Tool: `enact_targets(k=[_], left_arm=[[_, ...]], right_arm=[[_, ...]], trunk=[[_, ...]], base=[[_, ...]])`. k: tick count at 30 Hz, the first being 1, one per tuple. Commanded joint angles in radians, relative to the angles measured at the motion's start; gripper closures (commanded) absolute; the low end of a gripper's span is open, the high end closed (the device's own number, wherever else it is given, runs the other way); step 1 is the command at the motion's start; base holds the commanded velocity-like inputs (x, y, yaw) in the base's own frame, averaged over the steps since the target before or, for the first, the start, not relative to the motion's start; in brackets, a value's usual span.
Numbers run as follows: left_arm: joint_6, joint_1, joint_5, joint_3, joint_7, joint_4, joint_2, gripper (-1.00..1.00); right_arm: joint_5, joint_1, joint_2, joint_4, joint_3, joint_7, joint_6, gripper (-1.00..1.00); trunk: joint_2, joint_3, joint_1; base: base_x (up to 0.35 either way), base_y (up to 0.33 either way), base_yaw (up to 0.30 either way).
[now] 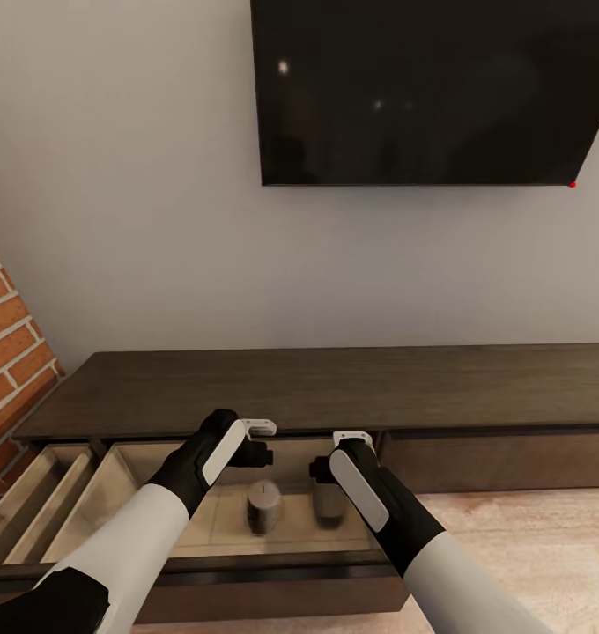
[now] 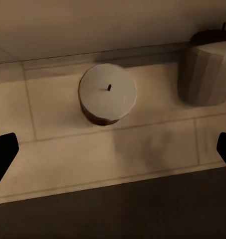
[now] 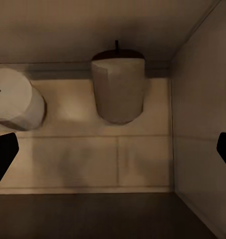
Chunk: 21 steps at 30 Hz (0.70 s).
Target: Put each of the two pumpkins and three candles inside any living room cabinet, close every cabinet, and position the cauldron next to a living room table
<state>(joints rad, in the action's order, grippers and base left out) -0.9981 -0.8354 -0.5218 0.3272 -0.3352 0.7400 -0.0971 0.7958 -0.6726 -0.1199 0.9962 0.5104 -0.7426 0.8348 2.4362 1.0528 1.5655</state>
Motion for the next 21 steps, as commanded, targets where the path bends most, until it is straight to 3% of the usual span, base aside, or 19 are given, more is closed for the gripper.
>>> enact_targets(k=[1, 18, 21], left_arm=[[-0.002, -0.001, -0.010, 0.003, -0.010, 0.001, 0.000, -1.00], [-0.002, -0.001, -0.010, 0.003, -0.010, 0.001, 0.000, -1.00], [-0.003, -0.001, -0.010, 0.003, -0.011, 0.000, 0.000, -1.00]], right_arm=[[0.010, -0.001, 0.000, 0.001, 0.002, -0.010, 0.001, -1.00], [0.010, -0.001, 0.000, 0.001, 0.002, -0.010, 0.001, -1.00], [0.010, -0.001, 0.000, 0.001, 0.002, -0.010, 0.001, -1.00]], trunk=[[0.000, 0.001, 0.000], [0.000, 0.001, 0.000], [-0.021, -0.008, -0.012]], base=[[0.000, 0.000, 0.000], [0.000, 0.000, 0.000], [0.000, 0.000, 0.000]])
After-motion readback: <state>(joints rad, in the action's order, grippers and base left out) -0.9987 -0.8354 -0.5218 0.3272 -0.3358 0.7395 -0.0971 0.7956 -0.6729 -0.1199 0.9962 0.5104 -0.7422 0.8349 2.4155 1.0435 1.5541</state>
